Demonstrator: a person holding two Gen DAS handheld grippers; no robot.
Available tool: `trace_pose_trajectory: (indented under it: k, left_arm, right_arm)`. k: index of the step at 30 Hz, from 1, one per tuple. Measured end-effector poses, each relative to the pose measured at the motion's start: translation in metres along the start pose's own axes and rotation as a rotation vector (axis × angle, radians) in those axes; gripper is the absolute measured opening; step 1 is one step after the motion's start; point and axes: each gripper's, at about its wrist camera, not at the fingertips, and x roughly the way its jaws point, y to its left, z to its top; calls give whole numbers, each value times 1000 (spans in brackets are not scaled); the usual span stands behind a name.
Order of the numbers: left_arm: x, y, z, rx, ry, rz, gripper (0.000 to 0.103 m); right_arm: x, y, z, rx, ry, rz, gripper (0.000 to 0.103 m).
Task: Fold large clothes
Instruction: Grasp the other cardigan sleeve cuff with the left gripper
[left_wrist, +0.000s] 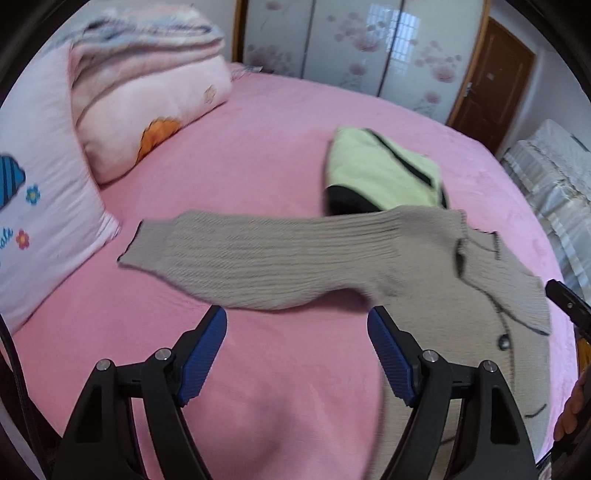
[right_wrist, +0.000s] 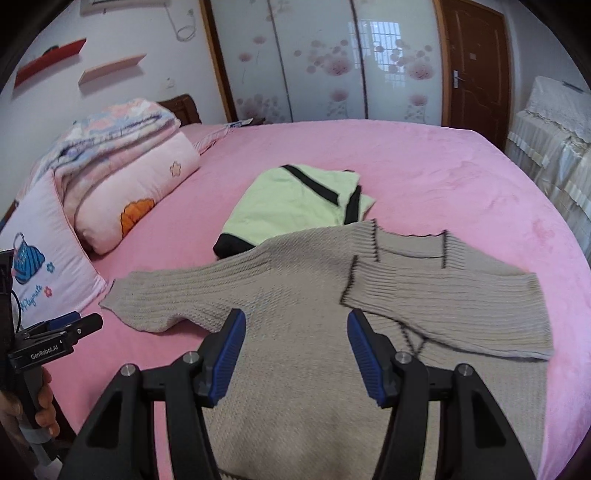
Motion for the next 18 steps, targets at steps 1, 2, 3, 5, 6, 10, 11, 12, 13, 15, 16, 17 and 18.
trace_pose_trajectory:
  k: [1, 2, 3, 5, 6, 10, 11, 12, 13, 15, 16, 17, 18]
  left_arm:
    - [14, 13, -1, -12, 19, 2, 77]
    - [29, 30, -3, -29, 37, 12, 77]
    - [43, 44, -4, -47, 49, 10, 77]
    - [63, 66, -7, -86, 66, 18, 77]
    - [74, 79, -9, -120, 75, 22, 77]
    - [115, 128, -10, -261, 104, -25, 72]
    - [120, 135, -10, -283, 105, -34, 72]
    - [129, 145, -9, -321, 103, -48, 71]
    - [135, 152, -10, -343, 101, -59, 71]
    - [149, 165, -6, -391, 95, -84, 69]
    - [153, 167, -5, -398, 90, -87, 66]
    - [157, 168, -2, -399, 76, -88, 64]
    - [160, 168, 2, -396, 64, -79, 56]
  right_arm:
    - [9, 6, -2, -8, 6, -4, 57]
    - [20, 13, -4, -16, 15, -7, 57]
    - [31, 20, -6, -21, 28, -4, 57]
    - [50, 30, -9, -28, 50, 7, 57]
    - [61, 36, -11, -37, 64, 10, 57]
    - [95, 52, -18, -65, 104, 12, 57]
    - [105, 55, -19, -67, 118, 16, 57]
    - [112, 58, -20, -67, 127, 21, 57]
    - [117, 61, -21, -68, 133, 24, 57]
    - [126, 64, -24, -73, 142, 26, 57]
    - [131, 66, -26, -75, 149, 27, 57]
    - [135, 67, -28, -76, 156, 29, 57]
    - [139, 67, -29, -77, 165, 30, 57]
